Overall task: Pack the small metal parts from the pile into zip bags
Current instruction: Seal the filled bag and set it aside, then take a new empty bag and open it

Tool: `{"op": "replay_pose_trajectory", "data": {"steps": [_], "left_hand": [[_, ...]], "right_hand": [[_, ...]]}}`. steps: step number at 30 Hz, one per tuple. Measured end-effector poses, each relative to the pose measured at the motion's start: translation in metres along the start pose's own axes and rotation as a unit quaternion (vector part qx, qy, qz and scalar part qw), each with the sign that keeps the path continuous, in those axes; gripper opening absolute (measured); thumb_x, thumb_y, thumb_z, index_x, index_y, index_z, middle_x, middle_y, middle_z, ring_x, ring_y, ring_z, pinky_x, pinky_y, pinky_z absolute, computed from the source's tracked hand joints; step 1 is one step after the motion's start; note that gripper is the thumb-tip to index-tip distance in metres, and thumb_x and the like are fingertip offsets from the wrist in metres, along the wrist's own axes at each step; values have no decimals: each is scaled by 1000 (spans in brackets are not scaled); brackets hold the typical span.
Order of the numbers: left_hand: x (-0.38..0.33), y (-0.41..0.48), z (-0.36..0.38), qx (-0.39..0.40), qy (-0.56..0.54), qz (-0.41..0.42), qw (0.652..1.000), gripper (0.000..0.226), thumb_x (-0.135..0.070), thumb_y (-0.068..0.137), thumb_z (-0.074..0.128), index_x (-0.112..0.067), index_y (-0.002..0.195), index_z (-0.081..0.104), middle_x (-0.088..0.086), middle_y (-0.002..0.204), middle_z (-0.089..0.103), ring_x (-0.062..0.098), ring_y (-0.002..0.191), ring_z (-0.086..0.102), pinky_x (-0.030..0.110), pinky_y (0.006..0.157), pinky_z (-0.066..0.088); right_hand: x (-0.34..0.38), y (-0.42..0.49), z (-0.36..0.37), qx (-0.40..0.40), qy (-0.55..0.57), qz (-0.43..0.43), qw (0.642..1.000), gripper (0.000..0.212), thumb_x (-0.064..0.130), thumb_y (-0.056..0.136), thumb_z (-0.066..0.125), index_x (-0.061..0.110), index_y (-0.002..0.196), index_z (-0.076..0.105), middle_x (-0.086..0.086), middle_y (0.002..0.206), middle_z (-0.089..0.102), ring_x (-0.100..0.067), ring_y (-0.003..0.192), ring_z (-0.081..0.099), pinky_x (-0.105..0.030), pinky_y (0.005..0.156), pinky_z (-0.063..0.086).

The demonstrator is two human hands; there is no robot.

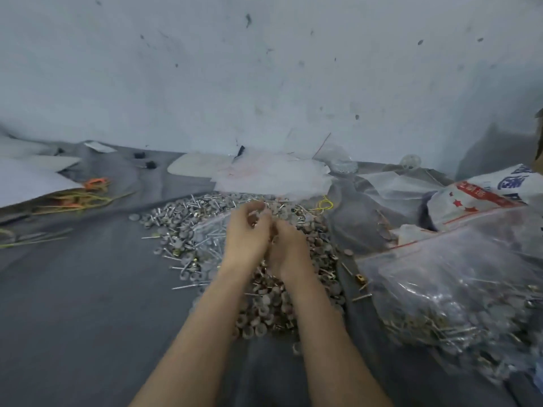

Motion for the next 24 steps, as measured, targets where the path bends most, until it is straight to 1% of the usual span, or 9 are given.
{"op": "replay_pose_trajectory", "data": {"steps": [2, 5, 8, 11, 14, 17, 19, 21, 24], "left_hand": [[19, -1, -39, -59, -15, -32, 998, 14, -18, 96, 53, -19, 109, 55, -10, 101, 59, 0, 88, 54, 6, 65, 41], [44, -3, -81, -118, -40, -80, 989, 12, -14, 95, 53, -15, 106, 57, 1, 110, 61, 13, 90, 57, 23, 76, 46], [59, -4, -99, -131, -41, -104, 985, 21, -16, 94, 54, -9, 113, 59, 7, 115, 62, 22, 104, 59, 38, 94, 49], [64, -3, -99, -140, -34, -98, 985, 27, -18, 94, 56, -11, 119, 55, 4, 119, 59, 12, 96, 57, 27, 79, 48], [65, -4, -87, -117, -21, -86, 989, 48, -27, 92, 60, -15, 136, 43, -4, 129, 49, 7, 104, 49, 18, 76, 44], [62, -6, -69, -77, -42, -76, 993, 77, -40, 85, 68, -17, 146, 28, -5, 134, 42, 9, 116, 45, 24, 92, 43], [63, -8, -58, -39, -124, -110, 985, 91, -47, 74, 72, -13, 146, 28, -3, 131, 47, 12, 116, 51, 31, 99, 42], [68, -9, -49, 14, -240, -137, 961, 77, -43, 70, 73, -5, 132, 47, 7, 121, 61, 17, 107, 63, 29, 93, 50], [72, -9, -47, 28, -230, -96, 968, 12, -17, 91, 61, -8, 94, 67, 11, 92, 69, 21, 85, 65, 25, 73, 51]], "right_hand": [[7, 2, 26, 22, -78, 18, 997, 33, 30, 93, 50, 12, 121, 52, -12, 123, 54, -32, 117, 48, -44, 98, 40], [18, -1, 57, 51, -202, 44, 977, 44, 28, 95, 54, 10, 133, 43, -13, 136, 47, -32, 126, 40, -44, 104, 34], [21, -2, 60, -36, -191, -3, 981, 18, 20, 96, 51, 14, 112, 57, -3, 111, 63, -23, 107, 53, -40, 97, 37], [17, -7, 47, -87, -43, -30, 995, 12, 22, 94, 55, 20, 83, 56, 8, 78, 58, -17, 80, 56, -31, 85, 40], [9, -3, 29, -112, 144, 0, 983, 9, 17, 96, 53, 19, 88, 57, 10, 78, 58, -9, 75, 60, -12, 61, 44], [0, -3, 21, -104, 394, 77, 910, 12, 12, 97, 52, 19, 87, 54, 2, 87, 68, -13, 81, 65, -18, 66, 50], [-3, -6, 22, -77, 514, 101, 848, 13, 7, 97, 51, 15, 87, 54, -6, 96, 70, -16, 86, 66, -19, 67, 52], [-4, -11, 27, -40, 566, 102, 817, 14, 2, 96, 51, 12, 89, 57, -7, 95, 71, -15, 86, 68, -19, 67, 54], [2, -14, 34, 30, 577, 96, 810, 20, -3, 92, 51, 12, 82, 61, -2, 79, 72, -11, 72, 68, -19, 62, 54]]}}
Point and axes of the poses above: each hand's wrist, its own y-axis towards the middle knuckle, its own z-axis out of the palm, x = y × z, the point moved 3 cm from there along y, towards the middle knuckle
